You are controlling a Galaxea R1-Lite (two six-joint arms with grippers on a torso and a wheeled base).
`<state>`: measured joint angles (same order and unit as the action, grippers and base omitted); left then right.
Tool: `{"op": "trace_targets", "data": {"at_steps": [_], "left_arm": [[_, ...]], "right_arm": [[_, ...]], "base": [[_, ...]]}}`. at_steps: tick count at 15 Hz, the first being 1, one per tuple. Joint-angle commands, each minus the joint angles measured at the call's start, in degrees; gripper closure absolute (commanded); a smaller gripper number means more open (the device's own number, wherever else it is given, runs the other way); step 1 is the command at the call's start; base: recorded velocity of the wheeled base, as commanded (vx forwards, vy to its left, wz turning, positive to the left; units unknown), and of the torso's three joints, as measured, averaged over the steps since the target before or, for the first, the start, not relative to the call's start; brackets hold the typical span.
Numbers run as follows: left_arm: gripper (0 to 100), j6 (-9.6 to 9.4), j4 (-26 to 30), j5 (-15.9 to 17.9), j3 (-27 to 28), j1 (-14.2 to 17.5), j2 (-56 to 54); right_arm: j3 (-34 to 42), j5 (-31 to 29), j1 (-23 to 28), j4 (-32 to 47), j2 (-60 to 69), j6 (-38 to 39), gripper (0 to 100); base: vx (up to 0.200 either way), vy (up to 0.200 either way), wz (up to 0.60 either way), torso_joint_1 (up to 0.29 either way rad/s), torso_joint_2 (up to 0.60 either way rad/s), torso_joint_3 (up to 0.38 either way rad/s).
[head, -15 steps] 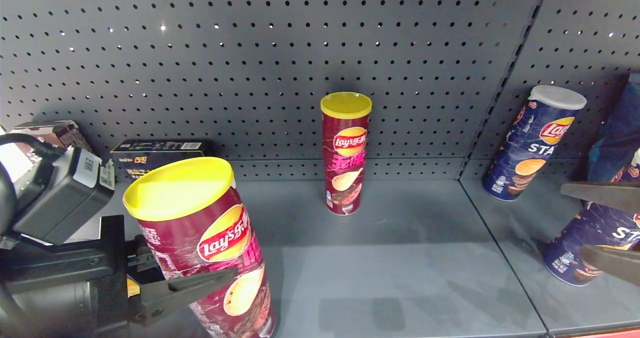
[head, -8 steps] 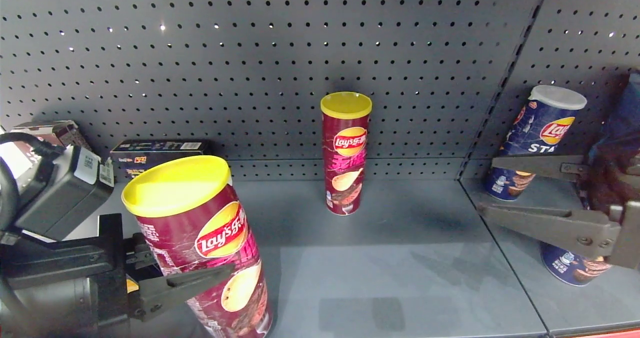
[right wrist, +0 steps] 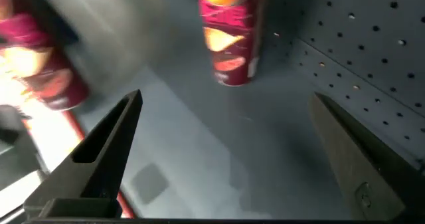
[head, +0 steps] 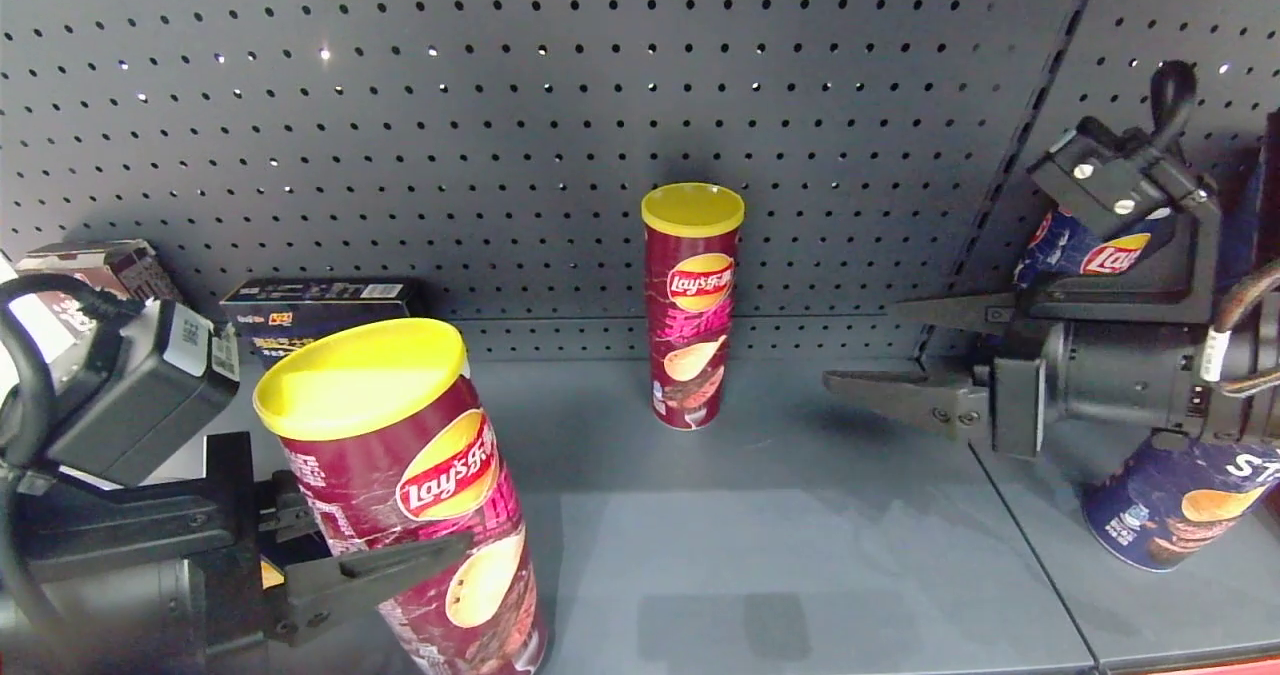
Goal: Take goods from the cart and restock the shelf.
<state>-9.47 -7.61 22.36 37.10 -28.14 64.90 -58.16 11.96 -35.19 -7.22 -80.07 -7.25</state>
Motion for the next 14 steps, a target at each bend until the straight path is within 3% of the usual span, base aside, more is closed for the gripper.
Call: {"op": "trace_targets", "data": {"at_steps": [1,14], "left_arm": [[100,-0.02,-0.7,0.0,0.0,0.0,0.7],[100,-0.11,-0.9,0.1,-0.7,0.0,0.9]], "right_arm": [[-1.3,-0.4,-0.9,-0.6,-3.7,0.1,0],[-5.6,-1.3,-0.6,-7.0,-15.2,0.4,0]], "base": [[0.0,0.0,0.0,0.0,0.0,0.0],[0.0,0.0,0.0,0.0,0.0,0.0]]}}
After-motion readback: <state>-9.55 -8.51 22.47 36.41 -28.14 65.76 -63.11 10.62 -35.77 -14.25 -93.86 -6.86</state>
